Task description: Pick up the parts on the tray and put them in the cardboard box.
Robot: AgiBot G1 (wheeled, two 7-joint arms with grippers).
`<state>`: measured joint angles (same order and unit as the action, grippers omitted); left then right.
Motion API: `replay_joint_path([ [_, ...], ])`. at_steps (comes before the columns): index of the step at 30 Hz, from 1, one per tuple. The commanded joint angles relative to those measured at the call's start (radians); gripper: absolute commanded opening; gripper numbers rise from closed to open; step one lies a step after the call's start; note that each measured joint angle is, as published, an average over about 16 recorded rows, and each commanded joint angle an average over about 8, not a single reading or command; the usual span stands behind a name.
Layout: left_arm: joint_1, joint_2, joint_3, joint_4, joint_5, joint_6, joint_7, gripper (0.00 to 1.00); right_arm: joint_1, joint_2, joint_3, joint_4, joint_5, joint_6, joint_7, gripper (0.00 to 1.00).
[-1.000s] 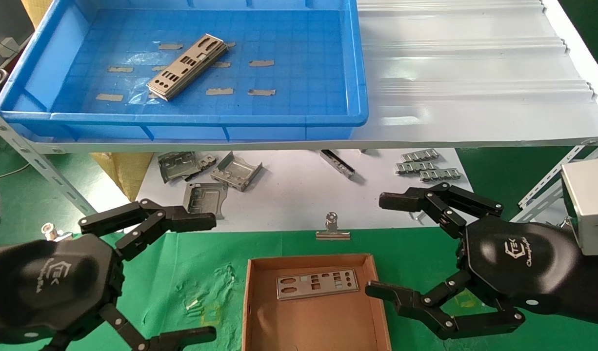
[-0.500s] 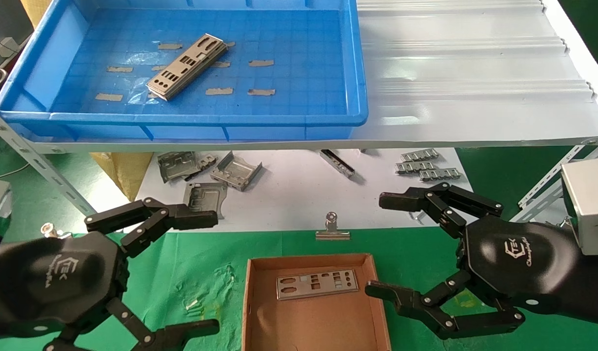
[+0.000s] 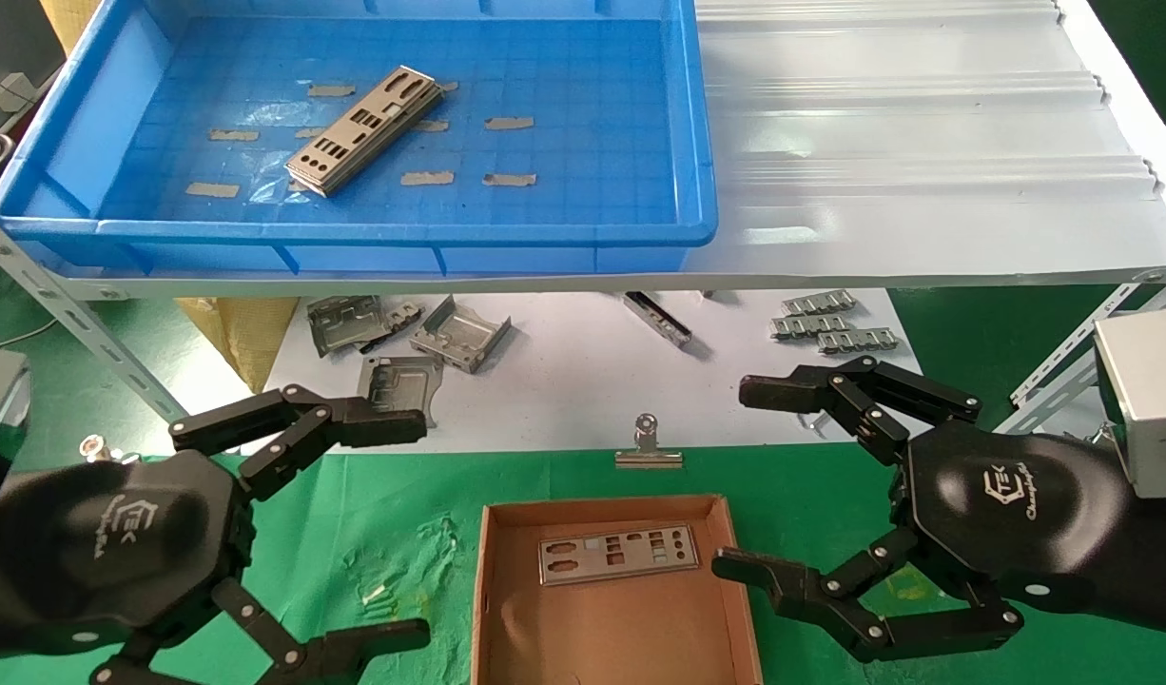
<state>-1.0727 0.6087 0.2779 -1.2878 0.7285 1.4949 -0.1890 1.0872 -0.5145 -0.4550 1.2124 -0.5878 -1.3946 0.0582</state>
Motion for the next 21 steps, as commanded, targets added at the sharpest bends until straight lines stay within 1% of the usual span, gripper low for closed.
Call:
replay_joint_path([
  [1, 0.000, 0.001, 0.000, 0.001, 0.000, 0.000, 0.000, 1.00, 0.000, 0.000, 0.000, 0.000, 0.000, 0.000, 0.000, 1.00],
  [21, -0.002, 0.002, 0.002, 0.003, 0.002, 0.001, 0.002, 1.00, 0.000, 0.000, 0.000, 0.000, 0.000, 0.000, 0.000, 1.00],
])
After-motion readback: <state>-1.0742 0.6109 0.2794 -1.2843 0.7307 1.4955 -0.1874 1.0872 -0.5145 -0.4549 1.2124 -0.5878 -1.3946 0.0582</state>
